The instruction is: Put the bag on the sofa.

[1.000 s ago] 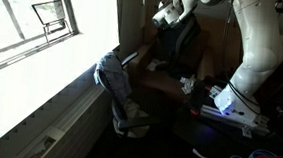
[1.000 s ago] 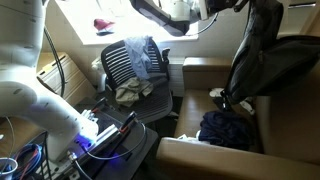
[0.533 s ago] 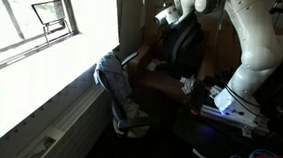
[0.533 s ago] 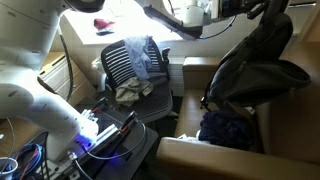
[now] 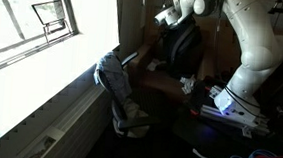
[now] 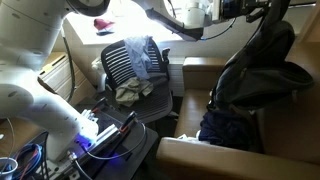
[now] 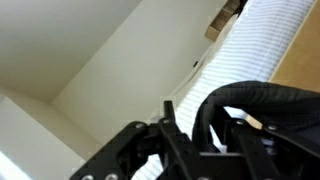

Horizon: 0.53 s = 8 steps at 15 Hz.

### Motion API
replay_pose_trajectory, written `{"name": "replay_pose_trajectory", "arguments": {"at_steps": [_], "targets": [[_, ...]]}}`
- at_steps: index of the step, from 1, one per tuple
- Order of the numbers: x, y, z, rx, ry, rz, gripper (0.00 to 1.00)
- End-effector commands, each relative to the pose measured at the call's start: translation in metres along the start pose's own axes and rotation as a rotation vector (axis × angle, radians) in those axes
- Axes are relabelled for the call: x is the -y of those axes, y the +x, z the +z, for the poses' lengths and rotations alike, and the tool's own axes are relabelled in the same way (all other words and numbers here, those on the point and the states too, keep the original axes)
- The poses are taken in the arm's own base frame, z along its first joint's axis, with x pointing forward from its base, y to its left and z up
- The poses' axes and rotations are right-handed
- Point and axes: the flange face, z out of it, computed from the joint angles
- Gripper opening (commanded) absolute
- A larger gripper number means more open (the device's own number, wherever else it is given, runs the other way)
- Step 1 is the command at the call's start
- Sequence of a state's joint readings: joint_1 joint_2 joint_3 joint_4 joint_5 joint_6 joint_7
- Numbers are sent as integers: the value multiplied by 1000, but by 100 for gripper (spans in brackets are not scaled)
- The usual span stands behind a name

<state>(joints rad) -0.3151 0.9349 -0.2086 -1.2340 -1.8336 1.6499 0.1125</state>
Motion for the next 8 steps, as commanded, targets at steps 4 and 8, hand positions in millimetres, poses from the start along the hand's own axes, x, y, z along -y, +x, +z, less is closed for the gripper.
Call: {"name": "replay_pose_trajectory", "arguments": {"at_steps": [4,8], "targets": [[68,44,1,-279,250,-114,18],[125,75,18,-388,388,-275,0]]}}
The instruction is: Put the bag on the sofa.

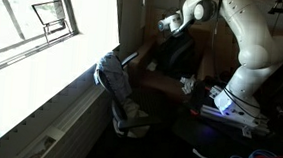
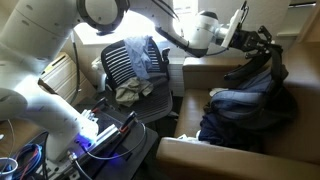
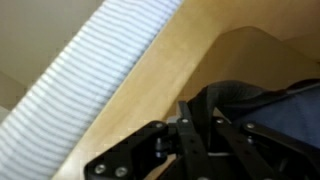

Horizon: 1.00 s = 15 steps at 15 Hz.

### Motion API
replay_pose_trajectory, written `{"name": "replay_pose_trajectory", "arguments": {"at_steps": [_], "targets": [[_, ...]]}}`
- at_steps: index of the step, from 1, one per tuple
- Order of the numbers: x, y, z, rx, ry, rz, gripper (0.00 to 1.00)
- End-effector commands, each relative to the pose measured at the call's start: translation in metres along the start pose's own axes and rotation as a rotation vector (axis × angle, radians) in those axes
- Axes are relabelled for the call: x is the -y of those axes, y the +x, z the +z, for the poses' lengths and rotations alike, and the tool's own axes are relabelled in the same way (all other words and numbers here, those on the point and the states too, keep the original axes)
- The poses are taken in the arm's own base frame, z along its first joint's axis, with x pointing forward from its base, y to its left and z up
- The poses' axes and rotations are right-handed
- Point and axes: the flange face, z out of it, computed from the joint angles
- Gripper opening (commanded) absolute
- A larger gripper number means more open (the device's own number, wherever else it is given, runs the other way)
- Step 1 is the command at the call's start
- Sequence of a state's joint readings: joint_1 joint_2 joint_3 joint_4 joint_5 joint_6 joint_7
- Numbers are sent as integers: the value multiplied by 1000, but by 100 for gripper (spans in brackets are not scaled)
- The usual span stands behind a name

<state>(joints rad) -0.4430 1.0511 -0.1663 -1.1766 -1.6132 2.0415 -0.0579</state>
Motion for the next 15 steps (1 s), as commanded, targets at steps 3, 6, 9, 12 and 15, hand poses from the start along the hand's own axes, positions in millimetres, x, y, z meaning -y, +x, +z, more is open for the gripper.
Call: {"name": "replay_pose_trajectory", "arguments": {"at_steps": [3,6,9,12,15], "targets": [[46,28,44,144,182,-165,2],[83,36,39,311,221,-221,1],[117,43,37,405,195,-373,1],[123,48,34,372,192,-306,13],[91,36,33,213,196,-330,35]]}}
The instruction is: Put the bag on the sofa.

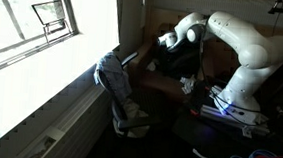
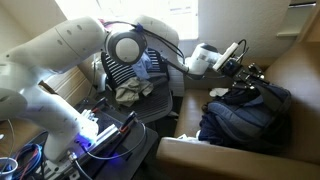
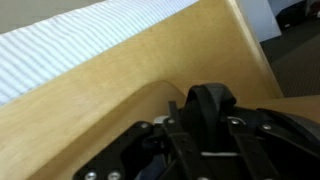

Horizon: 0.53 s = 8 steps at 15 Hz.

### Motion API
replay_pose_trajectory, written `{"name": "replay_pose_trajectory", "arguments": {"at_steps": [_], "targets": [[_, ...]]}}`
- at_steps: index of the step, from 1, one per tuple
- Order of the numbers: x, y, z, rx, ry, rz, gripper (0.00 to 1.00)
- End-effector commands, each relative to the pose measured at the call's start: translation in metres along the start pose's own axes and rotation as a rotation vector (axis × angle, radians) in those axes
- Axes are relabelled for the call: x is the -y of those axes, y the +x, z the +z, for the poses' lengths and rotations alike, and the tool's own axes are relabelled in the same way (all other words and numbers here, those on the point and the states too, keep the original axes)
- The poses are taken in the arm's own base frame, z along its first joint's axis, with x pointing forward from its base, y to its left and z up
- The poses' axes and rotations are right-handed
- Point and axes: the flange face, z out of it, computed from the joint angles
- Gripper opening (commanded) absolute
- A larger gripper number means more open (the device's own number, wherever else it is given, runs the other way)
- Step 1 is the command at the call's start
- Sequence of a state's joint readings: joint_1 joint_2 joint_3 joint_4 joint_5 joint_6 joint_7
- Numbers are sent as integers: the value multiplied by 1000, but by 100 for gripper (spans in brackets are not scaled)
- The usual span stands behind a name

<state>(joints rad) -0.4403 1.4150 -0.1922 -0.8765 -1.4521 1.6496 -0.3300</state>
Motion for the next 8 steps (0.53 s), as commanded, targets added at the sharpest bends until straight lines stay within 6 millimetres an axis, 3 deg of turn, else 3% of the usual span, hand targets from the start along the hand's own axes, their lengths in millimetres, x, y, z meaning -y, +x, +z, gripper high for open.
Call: {"name": "replay_pose_trajectory", "arguments": {"at_steps": [1,3,5,8], "targets": [[-41,-30,9,-180,-7,-51,15],[-70,-43,27,-261,-14,-83,7],[-87,-57,36,-350,-6,-127,0],[-100,-71,53,-473,-10,-222,2]]}}
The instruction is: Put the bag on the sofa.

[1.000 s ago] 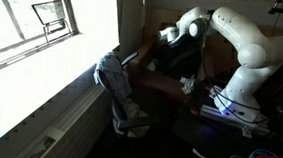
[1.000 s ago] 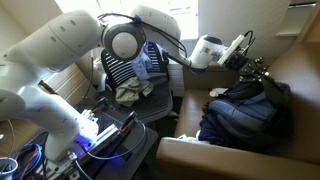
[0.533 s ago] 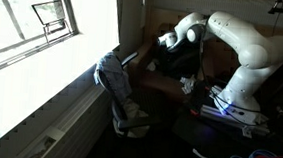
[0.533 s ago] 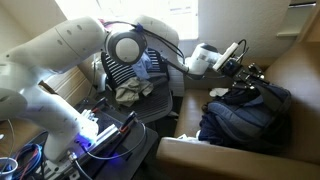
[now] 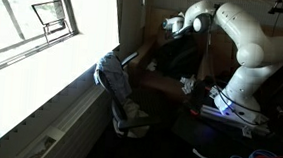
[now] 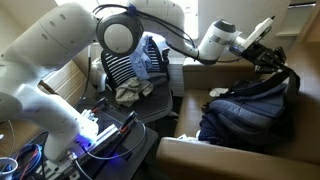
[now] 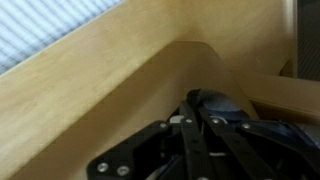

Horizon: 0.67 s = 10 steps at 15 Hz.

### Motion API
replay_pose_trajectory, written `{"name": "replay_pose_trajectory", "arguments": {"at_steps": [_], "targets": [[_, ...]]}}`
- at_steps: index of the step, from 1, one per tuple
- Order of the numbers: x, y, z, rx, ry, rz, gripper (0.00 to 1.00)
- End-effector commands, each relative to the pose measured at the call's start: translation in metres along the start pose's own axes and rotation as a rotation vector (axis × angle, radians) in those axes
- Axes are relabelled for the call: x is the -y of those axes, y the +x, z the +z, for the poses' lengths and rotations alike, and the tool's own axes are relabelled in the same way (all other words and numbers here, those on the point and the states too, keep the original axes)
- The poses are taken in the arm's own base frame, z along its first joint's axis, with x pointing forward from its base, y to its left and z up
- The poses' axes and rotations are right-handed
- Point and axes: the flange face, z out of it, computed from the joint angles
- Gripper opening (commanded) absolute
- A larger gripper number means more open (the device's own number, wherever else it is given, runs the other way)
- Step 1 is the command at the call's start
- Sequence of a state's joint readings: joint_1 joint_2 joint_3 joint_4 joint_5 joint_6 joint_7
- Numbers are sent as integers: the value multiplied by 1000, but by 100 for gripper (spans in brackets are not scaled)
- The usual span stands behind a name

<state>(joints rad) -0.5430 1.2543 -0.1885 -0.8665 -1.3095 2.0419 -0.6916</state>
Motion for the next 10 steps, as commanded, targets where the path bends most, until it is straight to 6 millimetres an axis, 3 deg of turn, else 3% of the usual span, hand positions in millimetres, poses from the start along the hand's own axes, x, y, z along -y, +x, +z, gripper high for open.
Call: {"name": "replay_pose_trajectory", "arguments": {"at_steps": [1,3,4,5,10], "targets": [[-5,-6,3,-36,3,-28,7],[-8,-13,8,-71,4,-63,7],[-7,-12,10,-12,-4,-47,2],[-6,-19,7,-151,-26,-178,2],[-15,-26,0,-335,-70,-279,2]]}}
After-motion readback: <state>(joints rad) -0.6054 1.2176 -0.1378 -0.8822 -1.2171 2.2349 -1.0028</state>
